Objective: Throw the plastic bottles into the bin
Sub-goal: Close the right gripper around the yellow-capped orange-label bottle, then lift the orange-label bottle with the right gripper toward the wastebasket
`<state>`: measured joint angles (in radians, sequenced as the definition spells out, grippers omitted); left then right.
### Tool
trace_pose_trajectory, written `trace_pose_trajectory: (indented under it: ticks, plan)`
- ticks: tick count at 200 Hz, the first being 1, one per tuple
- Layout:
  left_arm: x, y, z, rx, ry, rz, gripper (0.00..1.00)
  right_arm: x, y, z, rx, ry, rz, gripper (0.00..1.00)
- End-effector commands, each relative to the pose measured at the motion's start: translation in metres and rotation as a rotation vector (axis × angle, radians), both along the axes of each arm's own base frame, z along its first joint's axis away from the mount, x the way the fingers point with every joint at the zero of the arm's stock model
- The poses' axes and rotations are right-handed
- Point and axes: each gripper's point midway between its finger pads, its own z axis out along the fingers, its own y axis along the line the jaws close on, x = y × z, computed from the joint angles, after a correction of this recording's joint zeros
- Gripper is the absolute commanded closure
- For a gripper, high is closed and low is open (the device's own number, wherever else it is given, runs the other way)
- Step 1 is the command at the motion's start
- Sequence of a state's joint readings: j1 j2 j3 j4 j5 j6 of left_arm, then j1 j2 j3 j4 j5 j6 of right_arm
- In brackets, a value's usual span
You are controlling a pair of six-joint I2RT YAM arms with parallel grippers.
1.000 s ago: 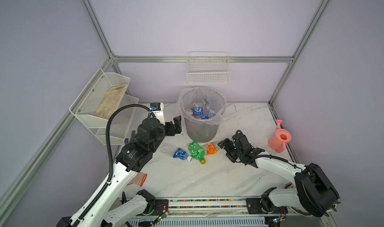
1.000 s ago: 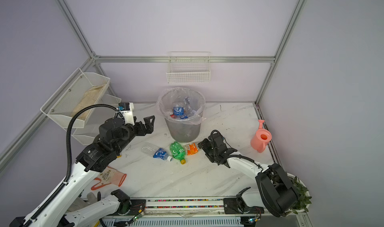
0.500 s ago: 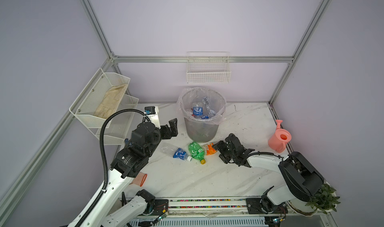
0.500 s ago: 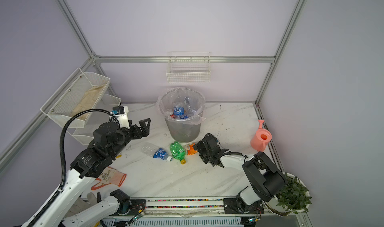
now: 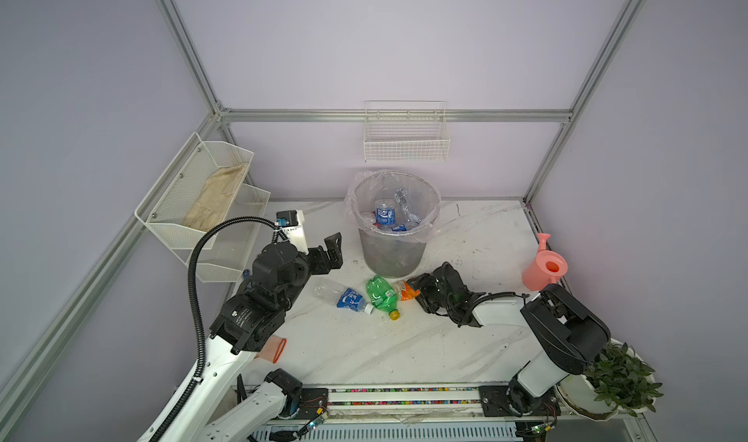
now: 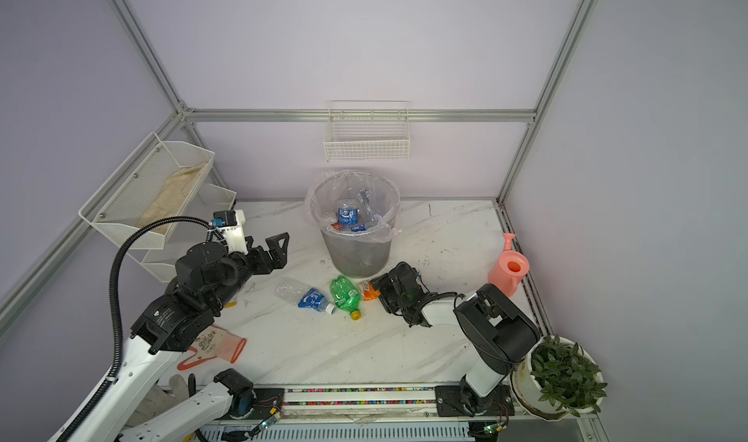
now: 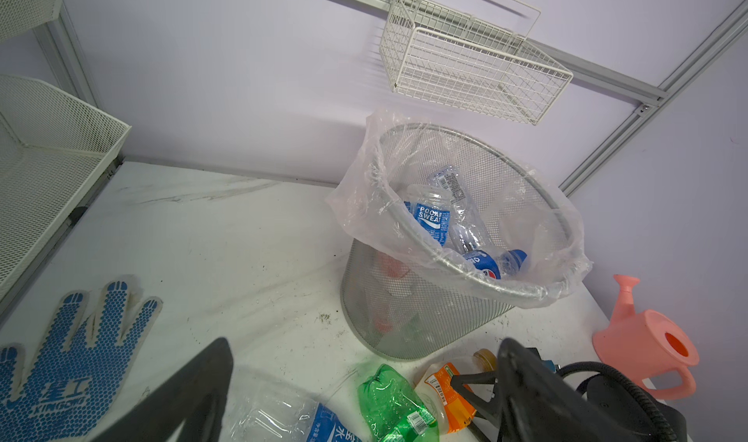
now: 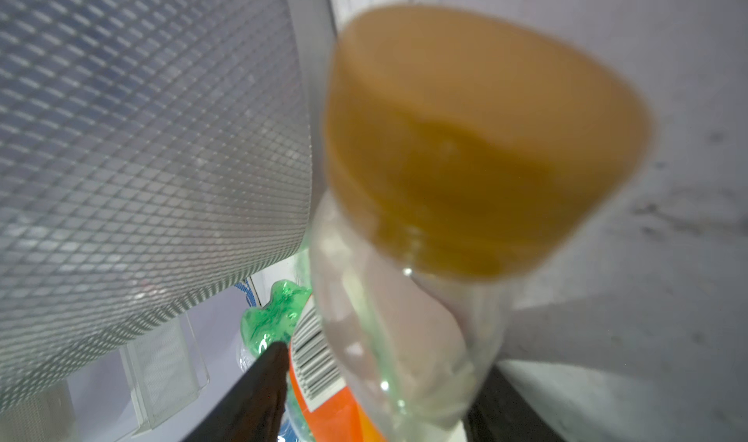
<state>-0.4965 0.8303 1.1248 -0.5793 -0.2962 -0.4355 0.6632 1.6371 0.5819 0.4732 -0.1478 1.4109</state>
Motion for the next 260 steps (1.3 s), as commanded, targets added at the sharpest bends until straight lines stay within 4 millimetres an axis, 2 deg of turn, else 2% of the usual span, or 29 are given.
trace_pose_trajectory:
  ticks: [1, 23, 42, 51, 87, 102, 155, 159, 192, 260]
  plan:
    - [-0.001, 0.006, -0.01, 0.005, 0.015, 0.022, 0.0, -0.033, -0.039, -0.06, -0.135, 0.196, -0.112, 0.5]
    - [-0.002, 0.007, -0.01, 0.008, 0.015, 0.025, 0.0, -0.037, -0.042, -0.066, -0.137, 0.208, -0.121, 0.65]
    - [-0.002, 0.009, -0.012, 0.011, 0.018, 0.029, 0.01, -0.037, -0.045, -0.065, -0.135, 0.2, -0.134, 0.74]
    - [-0.003, 0.009, -0.012, 0.011, 0.018, 0.031, 0.0, -0.037, -0.046, -0.063, -0.138, 0.197, -0.141, 0.75]
    - [-0.003, 0.011, -0.013, 0.016, 0.019, 0.037, 0.01, -0.029, -0.049, -0.044, -0.144, 0.14, -0.155, 0.9]
    - [-0.002, 0.011, -0.013, 0.016, 0.018, 0.037, 0.0, -0.025, -0.05, -0.032, -0.151, 0.108, -0.153, 1.0]
    - [-0.001, 0.01, -0.016, 0.017, 0.021, 0.036, 0.0, -0.018, -0.068, 0.013, -0.211, 0.015, -0.211, 1.0]
    - [-0.001, 0.01, -0.016, 0.017, 0.022, 0.037, 0.01, -0.017, -0.07, 0.024, -0.2, -0.007, -0.22, 1.0]
    - [-0.001, 0.011, -0.017, 0.016, 0.021, 0.038, 0.01, -0.016, -0.085, 0.056, -0.22, -0.079, -0.266, 1.0]
    - [0.0, 0.011, -0.017, 0.015, 0.018, 0.04, 0.01, -0.016, -0.106, 0.106, -0.278, -0.187, -0.304, 1.0]
